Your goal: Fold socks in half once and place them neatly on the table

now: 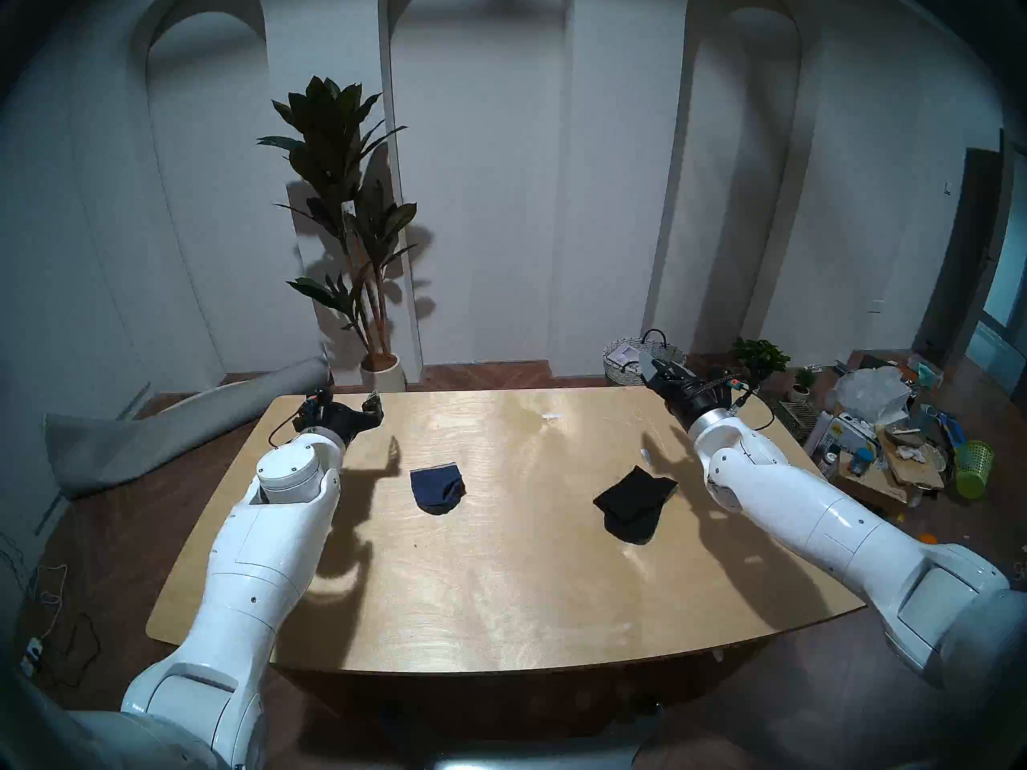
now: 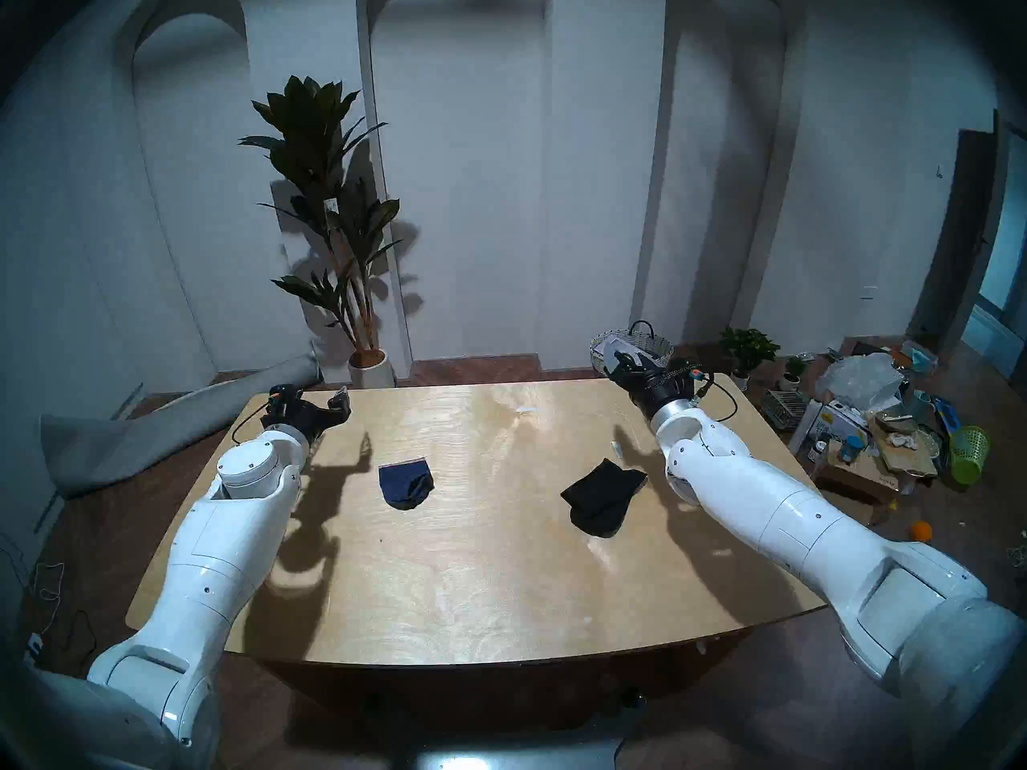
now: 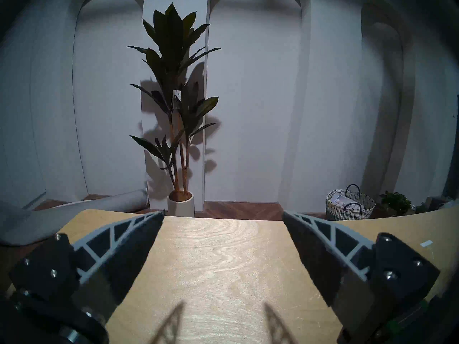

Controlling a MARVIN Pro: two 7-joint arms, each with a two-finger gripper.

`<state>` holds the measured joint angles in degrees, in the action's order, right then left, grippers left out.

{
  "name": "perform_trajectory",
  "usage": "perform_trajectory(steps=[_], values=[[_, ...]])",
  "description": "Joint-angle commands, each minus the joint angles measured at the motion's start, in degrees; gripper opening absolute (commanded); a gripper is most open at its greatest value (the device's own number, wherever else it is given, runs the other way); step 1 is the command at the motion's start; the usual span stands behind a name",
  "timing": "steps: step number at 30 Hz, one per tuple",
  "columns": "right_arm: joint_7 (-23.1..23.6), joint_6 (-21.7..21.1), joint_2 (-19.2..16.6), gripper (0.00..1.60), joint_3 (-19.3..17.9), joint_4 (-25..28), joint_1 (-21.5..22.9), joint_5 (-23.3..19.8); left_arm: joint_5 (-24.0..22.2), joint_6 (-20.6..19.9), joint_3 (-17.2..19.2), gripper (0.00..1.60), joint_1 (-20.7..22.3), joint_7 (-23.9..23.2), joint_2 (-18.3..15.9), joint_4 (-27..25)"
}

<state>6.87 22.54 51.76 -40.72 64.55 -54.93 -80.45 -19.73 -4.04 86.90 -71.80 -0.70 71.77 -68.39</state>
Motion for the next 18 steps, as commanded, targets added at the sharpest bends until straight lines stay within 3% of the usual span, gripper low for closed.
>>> perform_trajectory(steps=[1, 18], values=[[-3.93, 1.20, -0.13, 1.60, 0.10, 2.66, 0.51, 1.65, 0.83, 1.82, 0.06, 1.60, 2.33, 0.14, -0.46, 0.01], [-14.80, 2.54, -3.73, 1.60, -0.13, 5.44, 2.17, 7.64, 2.85, 4.19, -1.20, 1.60, 3.76, -0.06, -0.28, 2.14]])
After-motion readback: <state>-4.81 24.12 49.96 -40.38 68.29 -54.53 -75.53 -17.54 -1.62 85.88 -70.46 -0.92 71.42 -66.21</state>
